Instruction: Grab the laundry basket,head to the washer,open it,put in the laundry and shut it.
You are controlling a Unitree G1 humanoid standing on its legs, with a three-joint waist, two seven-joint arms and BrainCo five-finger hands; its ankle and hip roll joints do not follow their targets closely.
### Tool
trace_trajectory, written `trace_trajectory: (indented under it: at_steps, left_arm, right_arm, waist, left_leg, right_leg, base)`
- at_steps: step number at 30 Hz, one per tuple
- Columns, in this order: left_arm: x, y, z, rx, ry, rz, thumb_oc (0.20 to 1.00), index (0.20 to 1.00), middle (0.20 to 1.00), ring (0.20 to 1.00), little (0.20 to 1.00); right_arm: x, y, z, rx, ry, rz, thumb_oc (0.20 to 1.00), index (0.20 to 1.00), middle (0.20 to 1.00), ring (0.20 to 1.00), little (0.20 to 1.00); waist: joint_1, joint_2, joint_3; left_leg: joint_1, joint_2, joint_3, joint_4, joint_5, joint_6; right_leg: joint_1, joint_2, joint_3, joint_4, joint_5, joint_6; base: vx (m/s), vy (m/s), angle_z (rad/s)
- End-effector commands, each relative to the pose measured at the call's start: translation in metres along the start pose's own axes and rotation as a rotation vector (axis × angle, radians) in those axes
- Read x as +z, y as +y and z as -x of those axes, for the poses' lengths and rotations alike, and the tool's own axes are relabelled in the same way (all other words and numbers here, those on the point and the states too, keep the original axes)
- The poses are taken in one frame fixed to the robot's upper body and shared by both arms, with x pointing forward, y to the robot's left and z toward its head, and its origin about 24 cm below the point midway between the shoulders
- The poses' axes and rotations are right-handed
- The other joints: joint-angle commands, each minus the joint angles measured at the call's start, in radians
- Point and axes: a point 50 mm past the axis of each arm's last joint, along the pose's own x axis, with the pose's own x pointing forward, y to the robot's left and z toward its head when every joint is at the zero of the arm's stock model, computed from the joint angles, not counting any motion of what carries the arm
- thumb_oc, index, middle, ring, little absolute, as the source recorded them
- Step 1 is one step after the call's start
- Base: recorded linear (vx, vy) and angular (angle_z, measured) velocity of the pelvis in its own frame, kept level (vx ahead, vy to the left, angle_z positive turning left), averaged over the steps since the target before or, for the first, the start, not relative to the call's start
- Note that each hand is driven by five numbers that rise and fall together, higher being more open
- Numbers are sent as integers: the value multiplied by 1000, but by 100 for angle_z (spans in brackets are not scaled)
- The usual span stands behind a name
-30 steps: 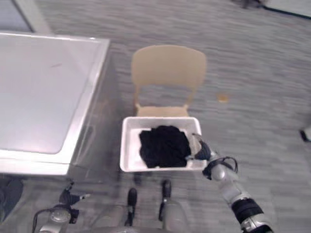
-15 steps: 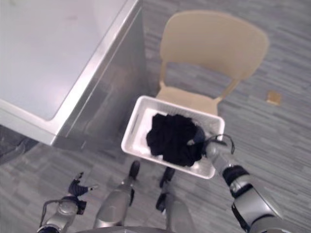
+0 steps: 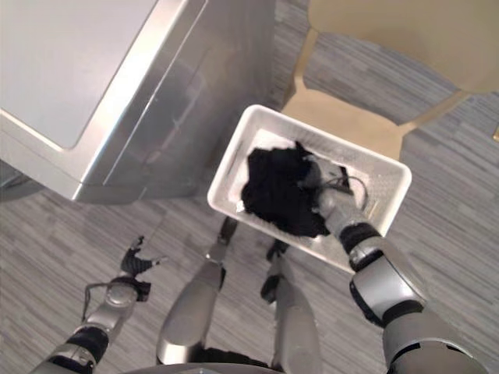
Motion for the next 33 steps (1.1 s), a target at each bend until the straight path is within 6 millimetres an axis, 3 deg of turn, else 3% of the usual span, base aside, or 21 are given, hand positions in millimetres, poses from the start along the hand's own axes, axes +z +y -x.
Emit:
trace_trajectory:
  at_steps: [1, 4, 8, 9, 17, 21, 22, 24, 26, 28, 30, 33]
  left_arm:
    - [-23, -9, 13, -28, 65, 16, 1000, 1000, 1000, 1000, 1000]
    - [-28, -12, 16, -36, 83, 27, 1000, 1000, 1000, 1000, 1000]
    - [-32, -15, 20, -43, 97, 39, 1000, 1000, 1000, 1000, 1000]
    - [-37, -14, 23, -47, 111, 37, 1000, 1000, 1000, 1000, 1000]
    - [-65, -9, 40, -39, 208, 49, 1000, 1000, 1000, 1000, 1000]
    - [-68, -5, 42, -33, 214, 41, 1000, 1000, 1000, 1000, 1000]
    - [-56, 2, 36, -17, 167, 18, 1000, 1000, 1000, 1000, 1000]
    - [-56, 2, 36, -17, 167, 18, 1000, 1000, 1000, 1000, 1000]
    - [-45, 9, 34, 3, 112, 23, 1000, 1000, 1000, 1000, 1000]
    - [-40, 11, 33, 11, 86, 37, 1000, 1000, 1000, 1000, 1000]
    - [-27, 10, 33, 1, 25, 65, 1000, 1000, 1000, 1000, 1000]
    - [-15, 2, 35, -23, -24, 122, 1000, 1000, 1000, 1000, 1000]
  right_arm:
    - [12, 27, 14, 56, -75, -216, 200, 200, 200, 200, 200]
    - [25, 24, 22, 31, -147, -370, 200, 200, 200, 200, 200]
    - [27, 20, 35, 13, -204, -521, 200, 200, 200, 200, 200]
    - [25, 17, 46, 6, -234, -610, 200, 200, 200, 200, 200]
    - [16, 7, 83, -7, -314, -842, 200, 200, 200, 200, 200]
    - [20, 7, 92, 0, -349, -904, 200, 200, 200, 200, 200]
    - [24, 4, 98, -12, -386, -937, 200, 200, 200, 200, 200]
    - [24, 4, 98, -12, -386, -937, 200, 200, 200, 200, 200]
    - [24, -3, 104, -40, -413, -932, 200, 200, 200, 200, 200]
    - [26, -6, 104, -63, -429, -934, 200, 200, 200, 200, 200]
    - [32, -11, 100, -90, -447, -981, 200, 200, 200, 200, 200]
    - [45, -21, 96, -107, -507, -1001, 200, 200, 200, 200, 200]
  waist:
    - [-10, -4, -98]
    - [-24, -22, -115]
    - [-43, -42, -141]
    - [-59, -51, -165]
    - [-122, -81, -264]
    - [-133, -82, -277]
    - [-149, -77, -253]
    - [-148, -77, -256]
    - [-149, -86, -267]
    - [-140, -93, -282]
    - [-104, -98, -302]
    - [-89, -76, -296]
  left_leg:
    - [1, -18, 79, -50, 6, 0]
    - [38, -17, 86, -49, -9, 1]
    - [85, -21, 96, -50, -30, 6]
    - [114, -27, 103, -49, -45, 12]
    - [238, -43, 162, -55, -107, 46]
    - [276, -41, 193, -55, -121, 59]
    - [263, -29, 187, -11, -121, 71]
    - [259, -29, 187, -10, -120, 71]
    - [234, -33, 171, 21, -108, 75]
    - [212, -36, 159, 18, -91, 70]
    - [149, -31, 143, 0, -30, 35]
    - [85, -14, 137, -39, 40, -5]
  right_leg:
    - [23, -47, 66, 130, -224, 85]
    - [69, -46, 69, 109, -221, 89]
    - [126, -50, 70, 84, -220, 97]
    - [160, -55, 69, 72, -218, 103]
    - [260, -71, 109, 29, -192, 137]
    - [258, -77, 138, 75, -200, 150]
    - [240, -61, 215, 250, -259, 150]
    - [236, -60, 215, 248, -257, 150]
    - [274, -28, 282, 364, -280, 140]
    - [300, -6, 313, 373, -284, 141]
    - [388, 33, 325, 216, -363, 98]
    - [402, 75, 341, 92, -370, 64]
  base:
    - [48, 41, 1]
    - [60, 47, 3]
    - [74, 54, -3]
    - [149, 109, -4]
    - [92, 146, -20]
    - [-46, 106, -41]
    - [-175, 43, -32]
    - [-161, 5, 2]
    - [-209, -62, 43]
    - [-189, -139, 48]
    - [-342, -246, 48]
    - [-339, -160, 31]
